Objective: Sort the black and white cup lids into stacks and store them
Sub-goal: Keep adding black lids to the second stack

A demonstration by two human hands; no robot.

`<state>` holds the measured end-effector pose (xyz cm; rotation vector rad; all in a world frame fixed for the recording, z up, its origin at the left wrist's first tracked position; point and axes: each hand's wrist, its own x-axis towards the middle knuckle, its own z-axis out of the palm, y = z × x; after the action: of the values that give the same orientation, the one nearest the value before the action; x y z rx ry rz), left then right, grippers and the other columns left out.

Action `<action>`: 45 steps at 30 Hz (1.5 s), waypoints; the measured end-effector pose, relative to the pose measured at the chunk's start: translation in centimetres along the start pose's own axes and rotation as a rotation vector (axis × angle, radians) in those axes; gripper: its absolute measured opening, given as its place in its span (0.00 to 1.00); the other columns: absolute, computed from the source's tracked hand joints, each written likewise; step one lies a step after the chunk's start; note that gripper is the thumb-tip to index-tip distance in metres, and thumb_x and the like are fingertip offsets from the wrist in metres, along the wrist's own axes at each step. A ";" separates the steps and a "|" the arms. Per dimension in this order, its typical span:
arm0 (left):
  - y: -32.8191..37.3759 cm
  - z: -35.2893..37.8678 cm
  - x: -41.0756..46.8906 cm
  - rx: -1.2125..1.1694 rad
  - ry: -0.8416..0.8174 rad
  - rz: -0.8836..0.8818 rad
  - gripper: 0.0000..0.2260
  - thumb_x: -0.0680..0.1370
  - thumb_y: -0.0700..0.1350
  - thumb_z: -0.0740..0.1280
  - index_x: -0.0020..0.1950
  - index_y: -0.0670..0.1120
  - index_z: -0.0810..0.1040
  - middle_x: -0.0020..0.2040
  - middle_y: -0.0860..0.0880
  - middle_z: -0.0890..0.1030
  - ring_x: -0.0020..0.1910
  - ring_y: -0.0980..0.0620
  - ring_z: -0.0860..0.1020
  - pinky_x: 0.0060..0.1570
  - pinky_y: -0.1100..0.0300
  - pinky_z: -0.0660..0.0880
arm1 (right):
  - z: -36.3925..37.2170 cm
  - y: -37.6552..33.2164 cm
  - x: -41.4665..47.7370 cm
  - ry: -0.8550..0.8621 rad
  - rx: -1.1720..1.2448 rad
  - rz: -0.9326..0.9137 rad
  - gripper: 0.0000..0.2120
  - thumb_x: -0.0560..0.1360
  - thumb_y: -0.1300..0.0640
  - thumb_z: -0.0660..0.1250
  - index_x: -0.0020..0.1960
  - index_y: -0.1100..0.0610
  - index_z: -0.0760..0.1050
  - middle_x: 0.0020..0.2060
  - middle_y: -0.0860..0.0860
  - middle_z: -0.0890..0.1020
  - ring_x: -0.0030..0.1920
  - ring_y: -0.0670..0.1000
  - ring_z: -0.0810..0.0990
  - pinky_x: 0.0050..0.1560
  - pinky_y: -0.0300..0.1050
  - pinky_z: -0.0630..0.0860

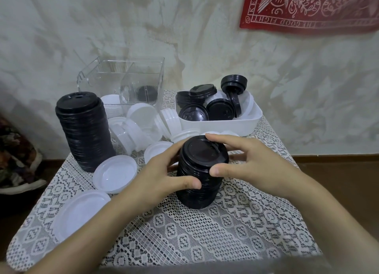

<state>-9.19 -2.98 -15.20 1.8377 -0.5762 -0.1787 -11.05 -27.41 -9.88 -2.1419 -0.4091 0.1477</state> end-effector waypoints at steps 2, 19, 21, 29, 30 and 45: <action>0.1 0.0 0.0 0.011 -0.002 -0.001 0.36 0.67 0.54 0.80 0.74 0.60 0.72 0.68 0.58 0.80 0.69 0.56 0.77 0.71 0.51 0.72 | -0.1 0.0 0.0 0.002 -0.018 0.015 0.37 0.62 0.34 0.78 0.70 0.33 0.74 0.63 0.39 0.81 0.64 0.38 0.78 0.69 0.50 0.75; 0.7 -0.4 0.3 -0.058 0.021 0.036 0.32 0.70 0.56 0.75 0.73 0.60 0.72 0.68 0.59 0.80 0.70 0.57 0.76 0.67 0.64 0.73 | -3.2 2.0 4.0 0.181 0.036 0.046 0.12 0.79 0.49 0.72 0.62 0.45 0.82 0.53 0.40 0.86 0.55 0.47 0.85 0.59 0.50 0.82; 0.6 -0.3 0.2 -0.051 0.025 0.025 0.33 0.70 0.57 0.75 0.75 0.58 0.71 0.69 0.59 0.79 0.71 0.57 0.76 0.69 0.59 0.73 | -3.8 3.1 6.6 0.332 -0.077 0.057 0.10 0.81 0.55 0.70 0.60 0.49 0.83 0.45 0.40 0.86 0.48 0.49 0.85 0.51 0.49 0.83; 0.4 -0.3 0.2 -0.037 0.042 -0.002 0.35 0.69 0.57 0.76 0.76 0.58 0.72 0.69 0.57 0.79 0.70 0.56 0.76 0.71 0.50 0.71 | -5.3 4.8 14.6 0.375 -0.687 0.134 0.23 0.79 0.53 0.69 0.73 0.47 0.74 0.65 0.56 0.80 0.65 0.63 0.75 0.59 0.54 0.74; 0.3 -0.3 0.2 -0.037 0.043 -0.003 0.35 0.69 0.58 0.76 0.75 0.59 0.72 0.69 0.57 0.80 0.70 0.56 0.76 0.71 0.49 0.71 | -5.3 4.9 15.0 0.375 -0.717 0.134 0.23 0.79 0.53 0.69 0.73 0.47 0.73 0.65 0.55 0.79 0.65 0.64 0.75 0.60 0.55 0.75; 0.5 -0.2 0.0 -0.033 0.047 -0.012 0.34 0.70 0.58 0.75 0.76 0.59 0.71 0.69 0.59 0.79 0.70 0.57 0.76 0.72 0.48 0.71 | -6.5 2.7 9.9 0.583 -0.263 0.026 0.10 0.75 0.52 0.74 0.57 0.45 0.82 0.42 0.45 0.81 0.44 0.52 0.82 0.55 0.56 0.80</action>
<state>-9.25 -2.92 -14.61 1.8086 -0.5267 -0.1520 0.49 -30.49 -7.93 -2.3197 -0.0583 -0.5335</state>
